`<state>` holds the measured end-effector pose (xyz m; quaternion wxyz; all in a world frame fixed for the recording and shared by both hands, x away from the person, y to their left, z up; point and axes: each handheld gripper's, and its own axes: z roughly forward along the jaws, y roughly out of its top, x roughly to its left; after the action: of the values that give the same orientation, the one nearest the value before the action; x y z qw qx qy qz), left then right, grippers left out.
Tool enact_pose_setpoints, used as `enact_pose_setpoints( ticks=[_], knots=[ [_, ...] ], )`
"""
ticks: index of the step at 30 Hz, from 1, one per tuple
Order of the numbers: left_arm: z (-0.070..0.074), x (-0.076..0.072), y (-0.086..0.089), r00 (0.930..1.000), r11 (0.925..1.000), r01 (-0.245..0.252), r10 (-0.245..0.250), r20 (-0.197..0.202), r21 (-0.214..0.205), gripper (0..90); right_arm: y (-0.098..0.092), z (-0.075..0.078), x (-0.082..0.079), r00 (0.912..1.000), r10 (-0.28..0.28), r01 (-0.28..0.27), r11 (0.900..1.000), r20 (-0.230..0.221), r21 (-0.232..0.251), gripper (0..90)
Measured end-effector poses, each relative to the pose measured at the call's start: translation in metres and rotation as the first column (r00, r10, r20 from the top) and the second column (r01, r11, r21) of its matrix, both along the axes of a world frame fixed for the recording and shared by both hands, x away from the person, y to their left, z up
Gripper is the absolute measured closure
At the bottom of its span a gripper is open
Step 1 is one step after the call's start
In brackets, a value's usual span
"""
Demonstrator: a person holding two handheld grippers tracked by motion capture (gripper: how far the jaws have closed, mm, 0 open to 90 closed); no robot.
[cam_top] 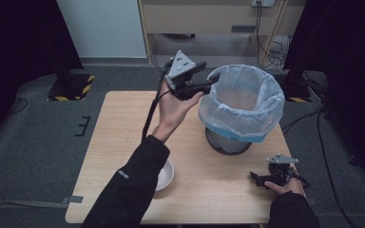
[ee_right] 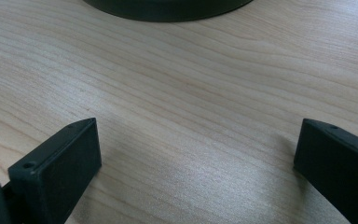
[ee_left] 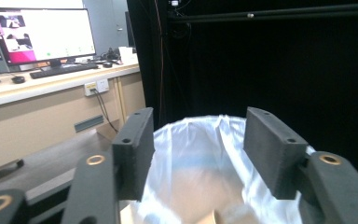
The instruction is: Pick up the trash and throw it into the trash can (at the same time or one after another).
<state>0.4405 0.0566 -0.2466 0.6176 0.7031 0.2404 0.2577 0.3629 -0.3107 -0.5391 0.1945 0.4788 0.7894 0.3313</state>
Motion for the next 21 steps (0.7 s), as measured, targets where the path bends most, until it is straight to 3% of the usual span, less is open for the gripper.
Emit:
enact_pose_setpoints(
  ticks=[7, 11, 14, 15, 17, 21],
  knots=[
    [-0.018, -0.045, 0.058, 0.9998, 0.998, -0.014, 0.015, -0.015, 0.061, 33.5, 0.0, 0.0, 0.0, 1.0, 0.0, 0.0, 1.0, -0.003, -0.001, 0.8],
    [-0.048, -0.071, 0.09, 0.9978, 0.998, -0.027, 0.03, -0.059, 0.057, 30.6, 0.0, 0.0, 0.0, 1.0, 0.0, 0.0, 1.0, -0.003, -0.002, 0.8],
    [-0.082, -0.086, 0.111, 0.9927, 0.9936, -0.051, 0.062, -0.104, 0.101, 28.7, 0.0, 0.0, 0.0, 1.0, 0.0, 0.0, 1.0, 0.0, -0.004, 0.8],
    [-0.094, -0.09, 0.117, 0.9891, 0.9919, -0.057, 0.071, -0.129, 0.114, 28.7, 0.0, 0.0, 0.0, 1.0, 0.0, 0.0, 1.0, 0.0, -0.004, 0.7],
    [-0.125, -0.098, 0.131, 0.9751, 0.9873, -0.067, 0.095, -0.2, 0.144, 28.0, 0.0, 0.0, 0.0, 1.0, 0.0, 0.0, 1.0, 0.0, -0.004, 0.8],
    [-0.163, -0.105, 0.148, 0.9502, 0.9834, -0.101, 0.14, -0.278, 0.151, 26.8, 0.0, 0.0, 0.0, 1.0, 0.0, 0.0, 1.0, 0.0, -0.004, 0.8]
  ],
)
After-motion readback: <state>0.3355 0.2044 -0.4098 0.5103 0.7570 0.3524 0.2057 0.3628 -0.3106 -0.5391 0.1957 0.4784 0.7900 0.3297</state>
